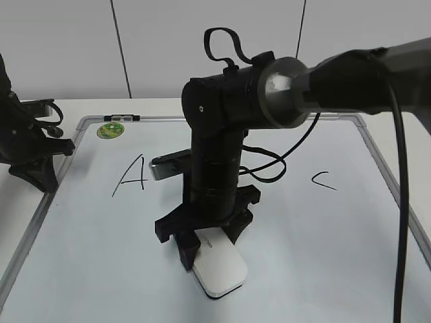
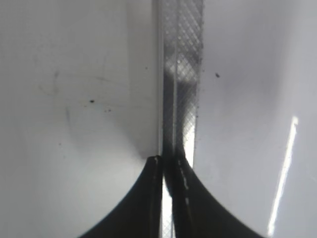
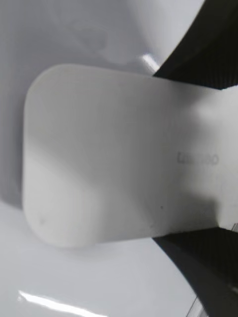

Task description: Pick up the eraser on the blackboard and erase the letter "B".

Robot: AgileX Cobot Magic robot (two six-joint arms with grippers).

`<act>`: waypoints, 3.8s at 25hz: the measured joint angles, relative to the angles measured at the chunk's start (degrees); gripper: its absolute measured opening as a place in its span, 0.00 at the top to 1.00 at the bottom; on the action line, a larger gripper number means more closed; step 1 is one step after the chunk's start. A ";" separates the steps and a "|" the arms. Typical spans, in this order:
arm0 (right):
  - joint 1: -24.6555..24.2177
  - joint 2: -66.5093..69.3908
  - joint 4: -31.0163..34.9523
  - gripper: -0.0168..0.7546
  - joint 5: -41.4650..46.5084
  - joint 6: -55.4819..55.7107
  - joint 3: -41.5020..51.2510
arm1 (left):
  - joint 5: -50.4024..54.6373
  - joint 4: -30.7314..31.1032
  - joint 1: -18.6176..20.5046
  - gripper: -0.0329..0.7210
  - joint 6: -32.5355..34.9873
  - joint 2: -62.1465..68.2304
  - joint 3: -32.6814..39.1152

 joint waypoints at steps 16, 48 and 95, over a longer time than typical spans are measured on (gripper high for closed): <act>1.06 0.00 -7.36 0.30 1.41 7.15 0.00 | 0.00 -0.11 0.00 0.94 0.00 0.00 0.00; -15.44 -6.86 -24.16 0.30 3.83 16.97 2.35 | 0.13 0.08 0.00 0.94 0.00 0.00 -0.07; -37.69 -7.89 -12.38 0.31 -1.46 0.50 7.88 | 0.25 0.11 0.00 0.94 0.00 0.00 -0.07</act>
